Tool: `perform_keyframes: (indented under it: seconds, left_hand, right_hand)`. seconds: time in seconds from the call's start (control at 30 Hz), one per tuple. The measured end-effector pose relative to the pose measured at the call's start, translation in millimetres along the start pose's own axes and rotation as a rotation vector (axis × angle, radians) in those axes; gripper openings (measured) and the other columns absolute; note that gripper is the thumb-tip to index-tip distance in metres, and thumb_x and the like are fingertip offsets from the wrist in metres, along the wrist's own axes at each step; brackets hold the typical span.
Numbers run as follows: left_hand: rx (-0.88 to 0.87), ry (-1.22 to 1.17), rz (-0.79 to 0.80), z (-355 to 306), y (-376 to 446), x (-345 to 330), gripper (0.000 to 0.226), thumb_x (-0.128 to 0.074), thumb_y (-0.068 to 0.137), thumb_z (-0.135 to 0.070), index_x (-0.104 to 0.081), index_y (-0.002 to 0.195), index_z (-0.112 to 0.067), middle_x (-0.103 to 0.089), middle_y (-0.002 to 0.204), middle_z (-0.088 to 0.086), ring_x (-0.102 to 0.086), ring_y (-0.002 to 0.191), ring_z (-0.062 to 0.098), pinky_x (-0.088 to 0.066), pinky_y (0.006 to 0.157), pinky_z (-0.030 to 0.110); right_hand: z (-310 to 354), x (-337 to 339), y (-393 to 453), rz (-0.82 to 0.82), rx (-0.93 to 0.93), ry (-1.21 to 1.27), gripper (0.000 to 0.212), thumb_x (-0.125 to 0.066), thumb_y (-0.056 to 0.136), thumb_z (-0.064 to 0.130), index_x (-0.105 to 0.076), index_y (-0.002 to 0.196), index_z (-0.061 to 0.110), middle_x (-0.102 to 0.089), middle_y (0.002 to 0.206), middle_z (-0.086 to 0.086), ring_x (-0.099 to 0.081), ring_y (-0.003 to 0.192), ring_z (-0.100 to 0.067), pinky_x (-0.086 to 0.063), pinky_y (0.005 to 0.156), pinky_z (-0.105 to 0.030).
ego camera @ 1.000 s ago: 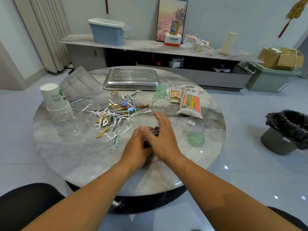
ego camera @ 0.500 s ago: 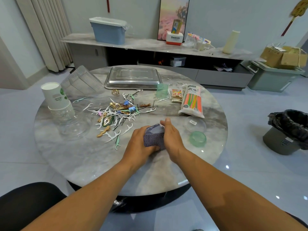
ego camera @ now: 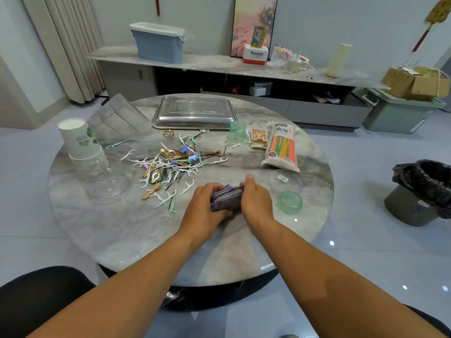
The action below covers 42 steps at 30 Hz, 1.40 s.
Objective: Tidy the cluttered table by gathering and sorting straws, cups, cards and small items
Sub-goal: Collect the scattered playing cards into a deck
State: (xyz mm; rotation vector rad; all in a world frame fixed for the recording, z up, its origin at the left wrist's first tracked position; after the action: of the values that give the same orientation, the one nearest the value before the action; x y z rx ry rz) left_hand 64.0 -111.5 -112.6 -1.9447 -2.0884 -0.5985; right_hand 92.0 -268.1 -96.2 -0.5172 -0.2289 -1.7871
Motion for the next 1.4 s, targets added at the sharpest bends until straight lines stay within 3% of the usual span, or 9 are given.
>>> perform_keyframes:
  seconds: [0.2,0.3,0.4,0.63,0.87,1.07,1.17,1.27,1.4]
  left_hand:
    - [-0.002,-0.003,-0.018,0.0,2.3,2.0,0.057,-0.088,0.073,-0.021,-0.06,0.121,-0.033,-0.057,0.114,-0.006,-0.059,0.101,0.005,-0.044,0.085,0.015]
    - [-0.001,-0.051,-0.007,-2.6,3.3,1.1,0.048,-0.08,0.075,-0.019,-0.061,0.118,-0.029,-0.063,0.115,-0.002,-0.064,0.104,0.012,-0.053,0.091,0.035]
    - [0.002,-0.11,0.033,-4.0,3.2,-2.9,0.039,-0.071,0.081,-0.017,-0.062,0.119,-0.023,-0.066,0.116,0.006,-0.066,0.107,0.023,-0.054,0.094,0.048]
    - [-0.014,0.267,0.073,2.2,3.1,-5.6,0.074,-0.08,0.082,-0.039,-0.041,0.146,-0.037,-0.044,0.132,-0.006,-0.057,0.116,0.018,-0.049,0.096,0.037]
    - [-0.024,0.284,0.074,4.8,0.6,-7.2,0.07,-0.07,0.085,-0.034,-0.036,0.146,-0.044,-0.043,0.14,-0.011,-0.057,0.12,0.019,-0.052,0.095,0.044]
    - [-0.07,0.425,0.073,0.2,1.9,-11.8,0.078,-0.075,0.085,-0.043,-0.033,0.15,-0.033,-0.04,0.14,-0.004,-0.056,0.119,0.025,-0.05,0.092,0.039]
    - [-0.053,0.395,0.068,1.0,2.1,-9.7,0.081,-0.077,0.083,-0.045,-0.033,0.151,-0.035,-0.04,0.141,-0.004,-0.054,0.121,0.023,-0.048,0.094,0.037]
    - [-0.051,0.372,0.069,0.6,1.7,-10.2,0.081,-0.076,0.084,-0.046,-0.032,0.152,-0.036,-0.04,0.142,-0.004,-0.054,0.124,0.022,-0.047,0.096,0.037]
    - [-0.055,0.363,0.06,0.7,1.6,-10.6,0.078,-0.076,0.085,-0.044,-0.033,0.15,-0.039,-0.042,0.142,-0.004,-0.055,0.123,0.022,-0.048,0.096,0.037]
  right_hand:
    - [13.4,-5.5,-5.9,0.077,0.027,0.225,0.047,-0.039,0.101,0.061,-0.071,0.099,0.027,-0.071,0.118,-0.002,-0.063,0.11,-0.023,-0.049,0.096,-0.034]
    - [30.5,-24.8,-25.1,0.243,0.273,0.156,0.078,-0.062,0.079,0.074,-0.039,0.148,0.043,-0.038,0.155,0.011,-0.037,0.141,-0.008,-0.032,0.111,-0.026]
    - [29.5,-30.0,-32.1,0.243,0.396,-0.094,0.092,-0.068,0.075,0.072,-0.028,0.153,0.045,-0.02,0.161,0.014,-0.022,0.148,-0.006,-0.024,0.12,-0.031]
    - [18.1,0.7,-4.7,-0.028,0.225,-0.115,0.06,-0.044,0.102,0.053,-0.052,0.144,0.009,-0.041,0.153,-0.009,-0.037,0.142,-0.021,-0.028,0.12,-0.038]
    - [16.1,-16.5,-21.9,0.144,0.314,-0.192,0.101,-0.059,0.074,0.079,-0.027,0.156,0.03,-0.033,0.158,0.008,-0.036,0.143,-0.01,-0.034,0.117,-0.037]
    - [8.0,7.3,-2.3,-0.056,0.11,-0.058,0.054,-0.043,0.095,0.064,-0.069,0.111,0.019,-0.071,0.107,-0.001,-0.065,0.105,-0.022,-0.049,0.089,-0.036]
    - [-4.5,11.1,7.8,-0.049,-0.045,-0.079,0.07,-0.026,0.104,0.06,-0.07,0.09,0.007,-0.072,0.104,-0.013,-0.062,0.096,-0.028,-0.042,0.082,-0.033]
    - [-13.7,8.6,11.7,-0.033,-0.134,-0.13,0.081,-0.018,0.104,0.061,-0.072,0.102,0.002,-0.069,0.114,-0.019,-0.061,0.107,-0.033,-0.045,0.094,-0.039]
    - [6.7,3.7,1.1,-0.037,0.108,0.085,0.06,-0.039,0.098,0.066,-0.061,0.13,0.02,-0.061,0.132,-0.004,-0.058,0.119,-0.019,-0.044,0.103,-0.037]
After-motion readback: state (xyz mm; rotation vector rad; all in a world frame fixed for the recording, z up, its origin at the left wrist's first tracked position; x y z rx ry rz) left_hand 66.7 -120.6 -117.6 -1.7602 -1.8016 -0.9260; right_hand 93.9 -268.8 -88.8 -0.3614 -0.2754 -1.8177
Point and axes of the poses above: each hand's wrist, its own y-axis towards the middle knuckle, its own x-axis out of the back of the hand, z = x × y, the point moved 7 cm from there along y, towards the middle knuckle
